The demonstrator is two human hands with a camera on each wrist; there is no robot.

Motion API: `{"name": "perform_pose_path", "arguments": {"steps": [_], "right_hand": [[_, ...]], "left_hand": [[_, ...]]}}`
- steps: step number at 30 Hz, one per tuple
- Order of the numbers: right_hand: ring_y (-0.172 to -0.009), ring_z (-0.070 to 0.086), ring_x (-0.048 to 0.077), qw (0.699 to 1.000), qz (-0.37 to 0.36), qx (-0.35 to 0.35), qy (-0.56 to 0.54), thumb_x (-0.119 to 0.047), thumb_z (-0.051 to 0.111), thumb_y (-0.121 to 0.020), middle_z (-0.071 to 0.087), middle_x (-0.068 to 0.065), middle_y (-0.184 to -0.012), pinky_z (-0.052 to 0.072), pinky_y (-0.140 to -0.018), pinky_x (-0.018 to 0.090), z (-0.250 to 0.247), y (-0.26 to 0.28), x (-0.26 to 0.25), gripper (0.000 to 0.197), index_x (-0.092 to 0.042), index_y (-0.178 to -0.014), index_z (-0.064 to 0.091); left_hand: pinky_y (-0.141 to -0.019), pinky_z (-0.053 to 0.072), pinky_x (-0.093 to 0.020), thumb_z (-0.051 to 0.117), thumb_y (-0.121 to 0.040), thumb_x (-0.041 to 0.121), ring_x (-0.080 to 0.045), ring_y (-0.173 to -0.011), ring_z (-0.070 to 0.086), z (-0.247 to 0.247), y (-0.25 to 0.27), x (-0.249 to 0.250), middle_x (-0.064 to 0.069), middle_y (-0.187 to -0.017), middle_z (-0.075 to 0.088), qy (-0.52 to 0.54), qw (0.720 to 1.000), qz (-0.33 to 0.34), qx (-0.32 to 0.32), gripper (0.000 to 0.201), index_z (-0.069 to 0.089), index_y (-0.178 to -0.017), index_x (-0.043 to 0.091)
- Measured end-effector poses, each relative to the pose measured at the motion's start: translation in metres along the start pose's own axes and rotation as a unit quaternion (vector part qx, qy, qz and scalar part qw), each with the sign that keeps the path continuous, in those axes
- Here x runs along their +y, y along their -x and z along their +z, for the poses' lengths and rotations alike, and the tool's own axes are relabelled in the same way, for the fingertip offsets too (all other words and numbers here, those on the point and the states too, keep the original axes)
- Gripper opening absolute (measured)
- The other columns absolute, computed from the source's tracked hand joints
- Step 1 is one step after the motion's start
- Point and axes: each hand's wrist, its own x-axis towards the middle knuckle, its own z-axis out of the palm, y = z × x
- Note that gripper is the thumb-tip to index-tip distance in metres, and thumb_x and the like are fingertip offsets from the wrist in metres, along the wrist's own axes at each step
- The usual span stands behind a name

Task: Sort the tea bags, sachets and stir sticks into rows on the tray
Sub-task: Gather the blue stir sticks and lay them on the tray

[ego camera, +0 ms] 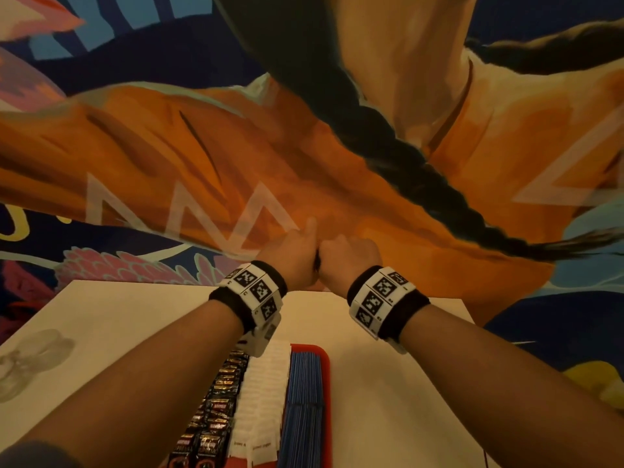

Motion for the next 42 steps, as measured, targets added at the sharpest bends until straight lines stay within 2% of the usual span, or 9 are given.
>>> {"name": "perform_pose_path", "arguments": {"steps": [7, 14, 20, 25, 28, 30, 35, 39, 42], "right_hand": [[-0.058, 0.045, 0.016, 0.996, 0.079, -0.008, -0.037, -0.03, 0.046, -0.097, 0.048, -0.002, -0.068, 0.04, -0.059, 0.032, 0.002, -0.007, 0.026, 0.02, -0.022, -0.08, 0.051], [-0.06, 0.05, 0.016, 0.992, 0.113, 0.011, -0.048, -0.033, 0.052, -0.095, 0.051, -0.001, -0.071, 0.046, -0.059, 0.031, -0.008, -0.013, 0.029, 0.026, -0.024, -0.072, 0.044], [-0.066, 0.059, 0.011, 0.978, 0.034, -0.022, -0.204, -0.05, 0.07, -0.082, 0.06, -0.009, -0.073, 0.041, -0.054, 0.023, -0.001, -0.006, 0.042, 0.022, -0.029, -0.084, 0.062], [-0.096, 0.065, 0.011, 0.838, 0.067, 0.139, -0.524, -0.055, 0.057, -0.09, 0.07, -0.006, -0.1, 0.052, -0.092, 0.039, 0.011, -0.013, 0.056, 0.035, -0.024, -0.096, 0.07], [-0.093, 0.071, 0.018, 0.701, 0.133, 0.114, -0.691, -0.055, 0.048, -0.095, 0.073, 0.006, -0.099, 0.053, -0.093, 0.044, 0.015, -0.017, 0.04, 0.048, -0.012, -0.094, 0.07], [-0.09, 0.072, 0.021, 0.66, 0.132, 0.1, -0.733, -0.046, 0.049, -0.098, 0.073, 0.011, -0.099, 0.057, -0.086, 0.041, 0.014, -0.019, 0.026, 0.043, -0.008, -0.092, 0.068], [-0.089, 0.069, 0.025, 0.687, 0.04, 0.061, -0.723, -0.012, 0.06, -0.094, 0.07, 0.013, -0.103, 0.056, -0.078, 0.036, 0.011, -0.016, 0.023, 0.012, -0.006, -0.102, 0.066], [-0.076, 0.07, 0.015, 0.871, -0.053, -0.157, -0.462, -0.017, 0.067, -0.09, 0.071, 0.003, -0.094, 0.055, -0.064, 0.022, 0.0, -0.006, 0.031, 0.018, -0.012, -0.107, 0.064], [-0.059, 0.056, 0.018, 0.952, -0.009, -0.158, -0.262, -0.029, 0.058, -0.094, 0.063, 0.004, -0.071, 0.044, -0.056, 0.03, 0.003, -0.006, 0.019, 0.021, -0.014, -0.082, 0.064]], "left_hand": [[-0.075, 0.059, -0.033, 0.077, -0.086, 0.023, -0.011, -0.08, 0.068, -0.025, 0.0, -0.019, 0.005, -0.094, 0.071, 0.222, 0.973, 0.054, -0.033, 0.025, 0.064, -0.107, 0.023], [-0.075, 0.062, -0.029, 0.072, -0.082, -0.001, -0.025, -0.079, 0.073, -0.008, 0.005, -0.018, -0.016, -0.089, 0.075, 0.603, 0.796, -0.043, 0.032, 0.012, 0.074, -0.093, 0.002], [-0.074, 0.06, -0.026, 0.072, -0.083, 0.0, -0.025, -0.081, 0.073, -0.002, 0.004, -0.027, -0.017, -0.089, 0.075, 0.602, 0.796, -0.048, 0.038, 0.008, 0.074, -0.092, 0.001], [-0.072, 0.059, -0.023, 0.073, -0.08, 0.005, -0.022, -0.078, 0.074, -0.003, 0.007, -0.034, -0.01, -0.083, 0.076, 0.623, 0.779, -0.048, 0.046, 0.012, 0.073, -0.091, 0.002], [-0.076, 0.06, -0.028, 0.075, -0.076, 0.011, -0.026, -0.082, 0.074, 0.0, 0.006, -0.026, -0.015, -0.088, 0.076, 0.626, 0.778, -0.039, 0.041, 0.016, 0.074, -0.091, 0.004], [-0.08, 0.06, -0.033, 0.075, -0.078, 0.01, -0.03, -0.086, 0.073, 0.003, 0.006, -0.017, -0.02, -0.096, 0.074, 0.632, 0.773, -0.022, 0.041, 0.018, 0.073, -0.093, 0.001], [-0.071, 0.059, -0.026, 0.075, -0.074, 0.011, -0.024, -0.077, 0.072, 0.008, 0.01, -0.017, -0.012, -0.089, 0.074, 0.659, 0.747, -0.042, 0.075, 0.022, 0.071, -0.092, -0.001], [-0.065, 0.058, -0.023, 0.075, -0.078, 0.009, -0.016, -0.074, 0.071, 0.013, 0.016, -0.032, -0.003, -0.081, 0.071, 0.619, 0.781, -0.035, 0.071, 0.011, 0.066, -0.084, 0.006], [-0.064, 0.06, -0.027, 0.073, -0.079, 0.014, -0.027, -0.075, 0.071, 0.022, 0.02, -0.034, -0.007, -0.075, 0.069, 0.639, 0.765, -0.046, 0.064, 0.019, 0.056, -0.077, 0.006]]}}
